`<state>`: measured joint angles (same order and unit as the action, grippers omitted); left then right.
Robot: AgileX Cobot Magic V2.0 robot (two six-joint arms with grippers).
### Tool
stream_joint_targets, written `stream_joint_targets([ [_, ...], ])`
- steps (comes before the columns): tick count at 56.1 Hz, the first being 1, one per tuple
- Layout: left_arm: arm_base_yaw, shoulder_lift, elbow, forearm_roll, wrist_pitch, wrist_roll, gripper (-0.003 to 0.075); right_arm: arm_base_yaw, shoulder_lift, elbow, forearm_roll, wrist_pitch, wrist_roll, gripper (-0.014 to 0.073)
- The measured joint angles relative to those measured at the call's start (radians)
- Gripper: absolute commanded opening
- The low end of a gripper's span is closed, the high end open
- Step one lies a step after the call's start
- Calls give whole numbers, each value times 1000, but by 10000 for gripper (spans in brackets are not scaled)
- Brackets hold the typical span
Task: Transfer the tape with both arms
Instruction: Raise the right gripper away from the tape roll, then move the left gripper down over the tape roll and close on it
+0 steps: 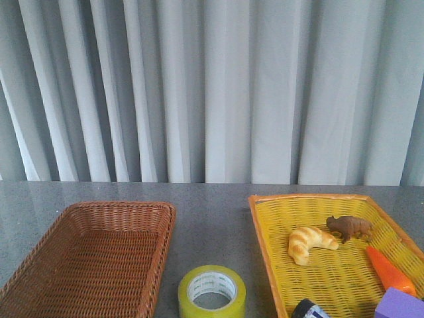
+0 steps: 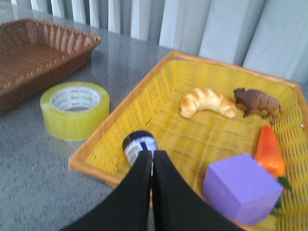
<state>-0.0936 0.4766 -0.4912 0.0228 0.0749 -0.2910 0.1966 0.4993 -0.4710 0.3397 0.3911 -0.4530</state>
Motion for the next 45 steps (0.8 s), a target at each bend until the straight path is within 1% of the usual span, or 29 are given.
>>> stream_joint_targets([
  [7,-91,146,-141,0,23,111,340,0,-29,65,0,-5,0,-6],
  [18,-277,424,-372,0,160,291,340,0,-30,86,8,-18,0,-6],
  [27,-383,670,-574,0,243,412,340,0,-30,86,19,-20,0,-5],
  [34,-418,846,-711,0,285,475,340,0,-30,86,19,-20,0,-5],
  [45,-423,1107,-923,0,396,552,340,0,-30,86,24,-8,0,-5],
])
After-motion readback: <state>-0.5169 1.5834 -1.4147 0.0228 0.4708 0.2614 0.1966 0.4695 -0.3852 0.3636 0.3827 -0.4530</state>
